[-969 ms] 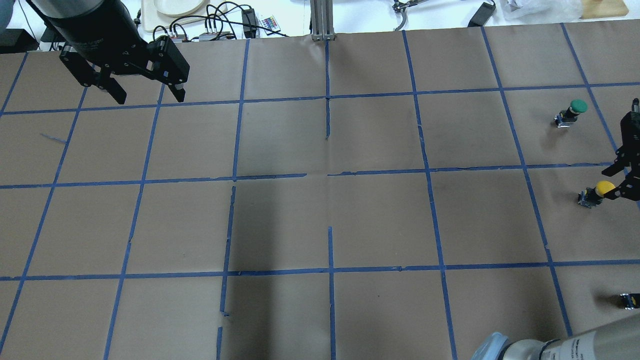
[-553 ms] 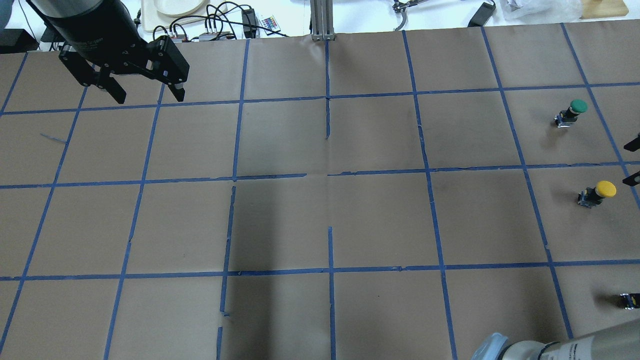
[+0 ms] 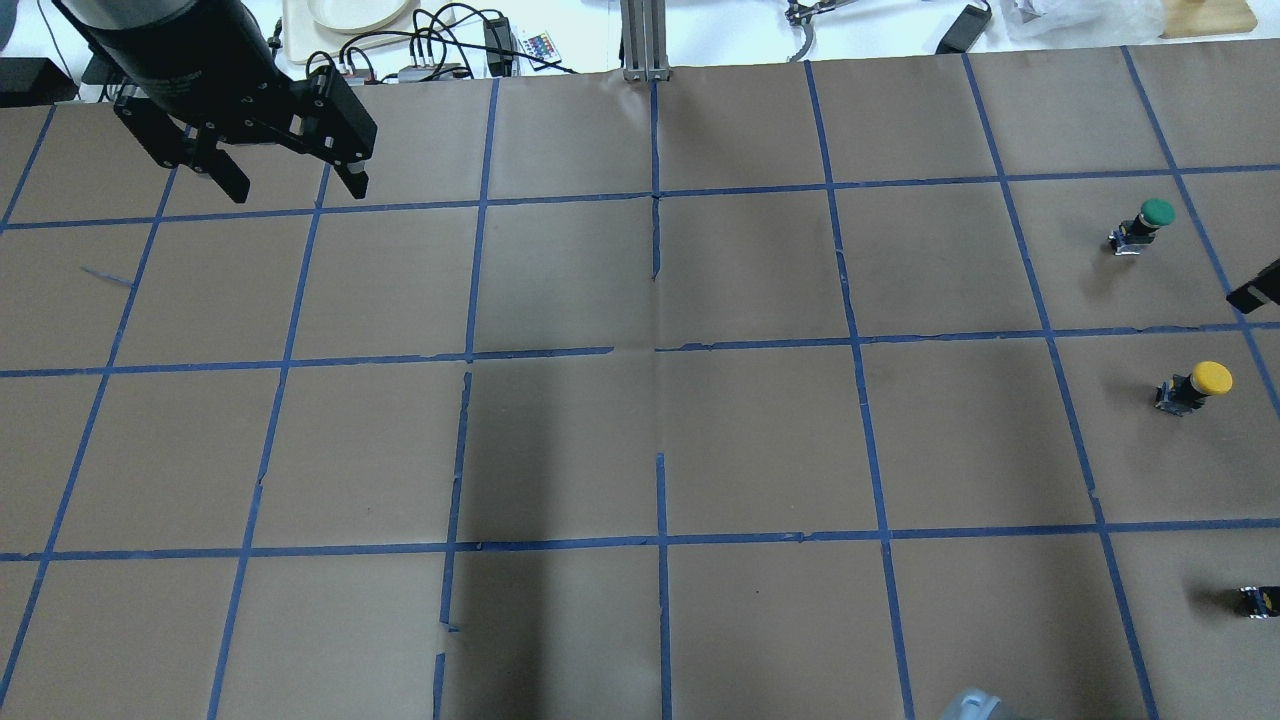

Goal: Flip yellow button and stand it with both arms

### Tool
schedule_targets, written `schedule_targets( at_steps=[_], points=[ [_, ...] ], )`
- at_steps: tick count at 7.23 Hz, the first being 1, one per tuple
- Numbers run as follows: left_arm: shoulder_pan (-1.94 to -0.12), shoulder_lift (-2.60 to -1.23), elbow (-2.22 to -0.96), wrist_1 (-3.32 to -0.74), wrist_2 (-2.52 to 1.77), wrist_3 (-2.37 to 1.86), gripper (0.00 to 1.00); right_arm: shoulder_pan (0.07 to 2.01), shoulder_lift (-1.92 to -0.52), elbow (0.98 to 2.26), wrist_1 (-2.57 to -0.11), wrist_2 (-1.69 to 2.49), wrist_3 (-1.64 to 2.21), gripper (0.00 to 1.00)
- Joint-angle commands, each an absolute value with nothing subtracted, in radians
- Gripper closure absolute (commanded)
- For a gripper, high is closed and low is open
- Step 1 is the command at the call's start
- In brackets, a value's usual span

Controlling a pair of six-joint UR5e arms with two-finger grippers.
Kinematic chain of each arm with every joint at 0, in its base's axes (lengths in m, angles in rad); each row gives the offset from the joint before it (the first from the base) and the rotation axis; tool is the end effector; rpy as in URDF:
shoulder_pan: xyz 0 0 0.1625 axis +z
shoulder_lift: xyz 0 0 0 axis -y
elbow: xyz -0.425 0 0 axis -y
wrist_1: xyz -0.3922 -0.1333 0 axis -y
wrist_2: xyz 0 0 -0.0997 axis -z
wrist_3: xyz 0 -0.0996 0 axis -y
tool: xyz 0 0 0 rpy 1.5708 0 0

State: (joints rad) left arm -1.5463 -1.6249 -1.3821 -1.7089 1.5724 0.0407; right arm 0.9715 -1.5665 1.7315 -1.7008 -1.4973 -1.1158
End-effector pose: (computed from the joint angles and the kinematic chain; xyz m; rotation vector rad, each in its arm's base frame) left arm -0.1206 -0.5141 0.5396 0.0254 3.1400 0.0056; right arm -0.1574 -0.4797 0.4203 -0.7813 2.9655 -0.0502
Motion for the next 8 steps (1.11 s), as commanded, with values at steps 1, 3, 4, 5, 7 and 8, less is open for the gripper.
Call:
schedule_targets(
  at_steps=[1, 3, 4, 5, 7, 8],
  points=[
    [-1.546, -1.625, -1.379, -1.709, 1.574, 0.040, 0.00, 1.128, -1.661, 1.727, -1.583, -1.502, -0.479, 0.00],
    [-1.546, -1.624, -1.381, -1.709, 1.574, 0.041, 0.00, 1.302, -1.701, 1.727, -1.569, -1.506, -0.054, 0.00],
    [-1.546, -1.624, -1.381, -1.709, 1.574, 0.041, 0.00, 1.369, -1.709, 1.726, -1.540, -1.544, 0.054, 0.00],
    [-1.546, -1.624, -1.379, -1.709, 1.574, 0.041, 0.00, 1.466, -1.732, 1.727, -1.529, -1.607, 0.102, 0.00],
    [-1.546, -1.624, -1.381, -1.709, 1.574, 0.040, 0.00, 1.575, -1.759, 1.724, -1.508, -1.602, 0.239, 0.00],
    [-1.548, -1.624, -1.381, -1.709, 1.574, 0.041, 0.00, 1.575, -1.791, 1.732, -1.450, -1.586, 0.236, 0.00]
  ],
)
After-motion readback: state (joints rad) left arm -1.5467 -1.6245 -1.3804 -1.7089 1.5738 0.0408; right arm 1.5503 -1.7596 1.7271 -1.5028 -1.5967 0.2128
